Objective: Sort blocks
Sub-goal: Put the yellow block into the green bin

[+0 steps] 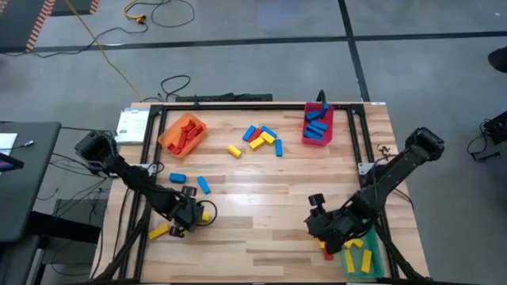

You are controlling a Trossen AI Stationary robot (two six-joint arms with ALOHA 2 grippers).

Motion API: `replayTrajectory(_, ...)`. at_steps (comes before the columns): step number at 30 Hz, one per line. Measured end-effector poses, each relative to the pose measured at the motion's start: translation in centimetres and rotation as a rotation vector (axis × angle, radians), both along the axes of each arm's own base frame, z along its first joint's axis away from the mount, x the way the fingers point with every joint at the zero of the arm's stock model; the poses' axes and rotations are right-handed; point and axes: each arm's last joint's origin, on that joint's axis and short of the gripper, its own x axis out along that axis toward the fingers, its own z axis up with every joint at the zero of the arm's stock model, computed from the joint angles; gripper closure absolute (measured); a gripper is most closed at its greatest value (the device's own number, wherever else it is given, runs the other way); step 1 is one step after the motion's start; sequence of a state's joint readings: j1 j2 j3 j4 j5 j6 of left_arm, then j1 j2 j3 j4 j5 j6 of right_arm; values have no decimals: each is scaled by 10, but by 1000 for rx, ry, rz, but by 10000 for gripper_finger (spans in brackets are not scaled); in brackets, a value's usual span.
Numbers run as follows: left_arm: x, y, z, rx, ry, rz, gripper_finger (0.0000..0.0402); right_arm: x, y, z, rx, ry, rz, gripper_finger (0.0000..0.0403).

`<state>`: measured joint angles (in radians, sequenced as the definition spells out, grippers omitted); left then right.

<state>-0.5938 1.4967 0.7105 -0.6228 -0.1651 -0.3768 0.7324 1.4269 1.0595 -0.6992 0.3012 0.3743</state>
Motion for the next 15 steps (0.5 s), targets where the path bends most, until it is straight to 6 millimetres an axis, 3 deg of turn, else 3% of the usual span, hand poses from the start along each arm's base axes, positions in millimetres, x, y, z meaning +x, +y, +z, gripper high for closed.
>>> replayTrajectory(7,4,-2,-1,1,-60,-54,292,13,-3,5,8,-88,18,219)
replayTrajectory(15,14,-6,1,8,-181,-45,298,25,-8,9,13,-165,37,219)
